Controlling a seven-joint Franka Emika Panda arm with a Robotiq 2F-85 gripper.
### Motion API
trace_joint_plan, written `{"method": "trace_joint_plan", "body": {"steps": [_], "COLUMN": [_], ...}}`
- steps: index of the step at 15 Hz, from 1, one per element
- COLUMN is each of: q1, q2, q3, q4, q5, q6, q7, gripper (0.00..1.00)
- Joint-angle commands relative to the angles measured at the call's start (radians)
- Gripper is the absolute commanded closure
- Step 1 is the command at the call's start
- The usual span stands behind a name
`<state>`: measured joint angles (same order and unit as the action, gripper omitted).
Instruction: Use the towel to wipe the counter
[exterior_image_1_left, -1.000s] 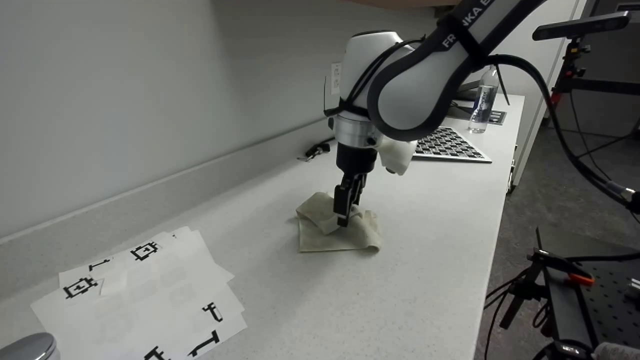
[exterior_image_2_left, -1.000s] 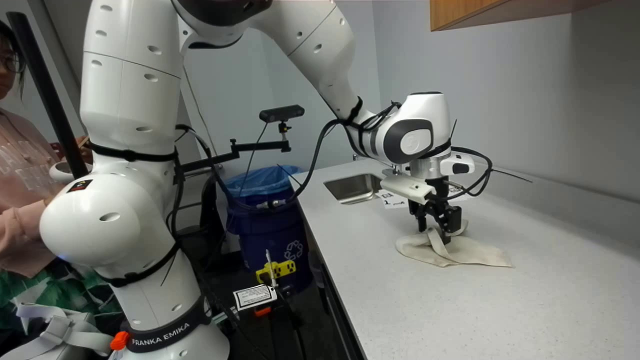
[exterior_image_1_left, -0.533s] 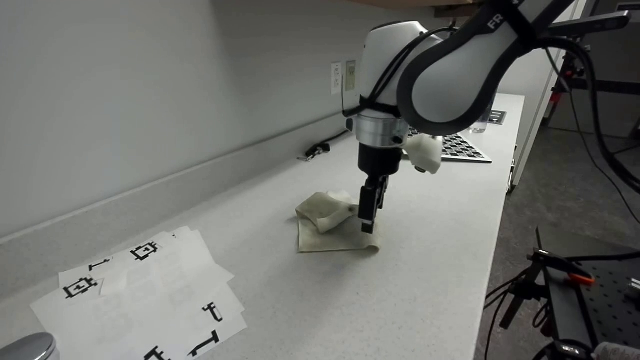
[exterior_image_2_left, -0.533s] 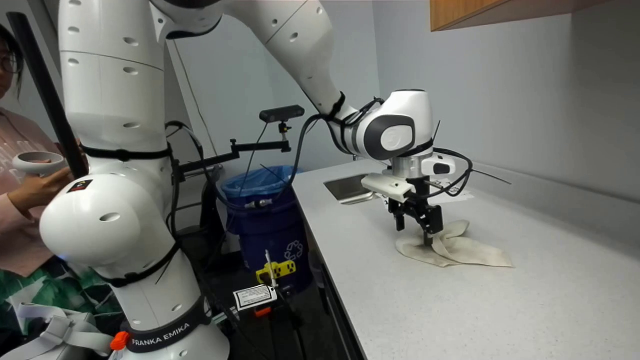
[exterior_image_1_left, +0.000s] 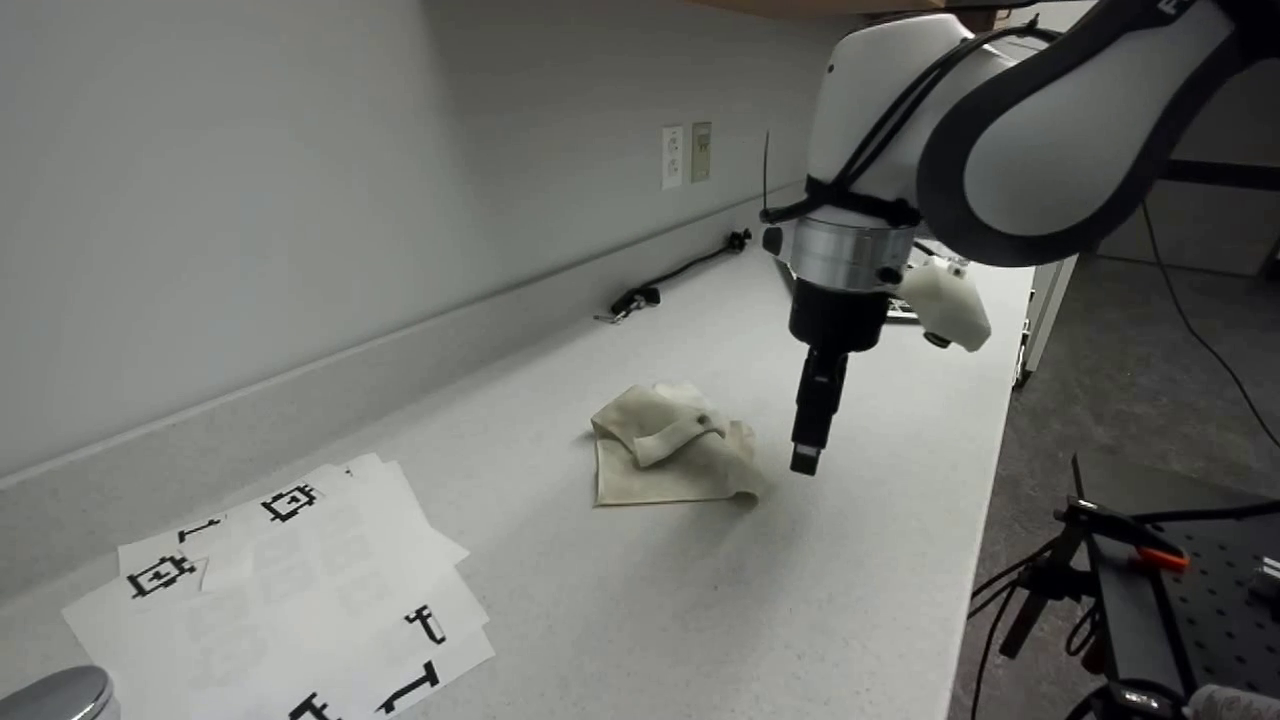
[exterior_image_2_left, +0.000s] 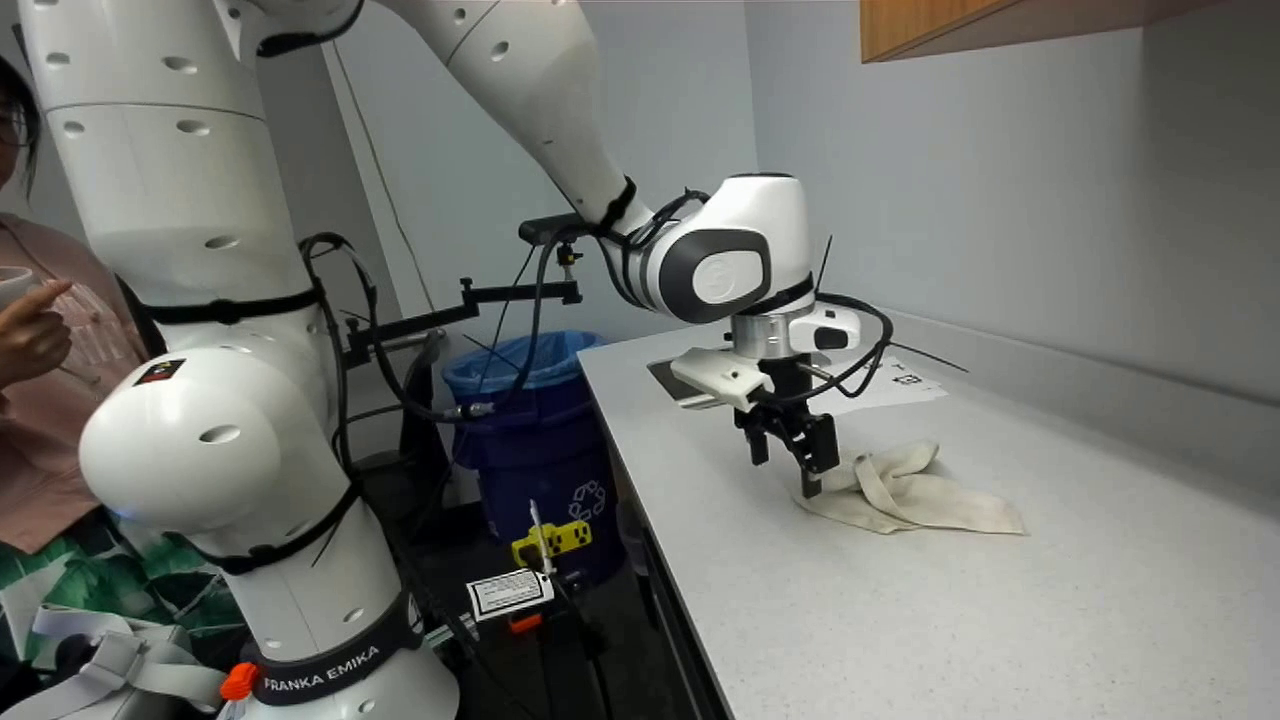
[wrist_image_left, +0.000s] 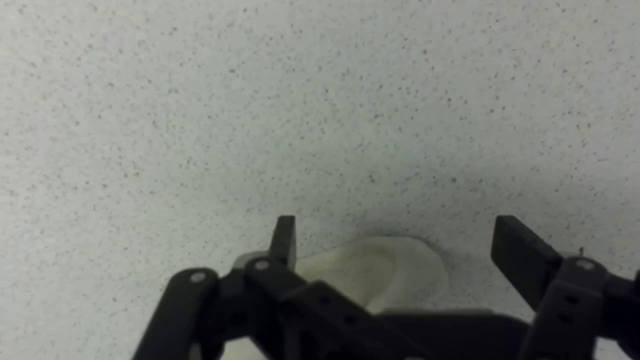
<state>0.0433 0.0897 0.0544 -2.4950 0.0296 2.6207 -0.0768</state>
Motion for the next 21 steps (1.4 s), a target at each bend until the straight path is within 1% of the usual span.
{"method": "trace_joint_plan", "body": {"steps": [1,4,6,7,11,13,15,16,17,21], "q1": [0.012,0.032,0.048,0.046,0.056,0.064,0.064,0.073,0.059,0.063], "q2": [-0.174,-0.265,-0.310,-0.269,-0.293,-0.319,-0.298,-0.305,-0.282,-0.285], "q3": [0.022,0.028,0.027,0.027,0.024,0.021,0.023,0.018,0.022,0.022], "q4": [-0.181,-0.280,-0.323,-0.257,-0.249,-0.281,-0.247,-0.256,-0.244,-0.244], "q5": [0.045,0.042,0.037,0.014,-0.005,-0.002,-0.011,0.002,-0.009,-0.009], "q6": [0.118,0.209,0.254,0.249,0.281,0.309,0.300,0.302,0.285,0.285], "q7": [-0.033,-0.021,-0.018,-0.005,-0.014,-0.020,-0.014,-0.020,0.001,0.001], "gripper": [0.00,0.00,0.00,0.00,0.00,0.00,0.00,0.00,0.00,0.00]}}
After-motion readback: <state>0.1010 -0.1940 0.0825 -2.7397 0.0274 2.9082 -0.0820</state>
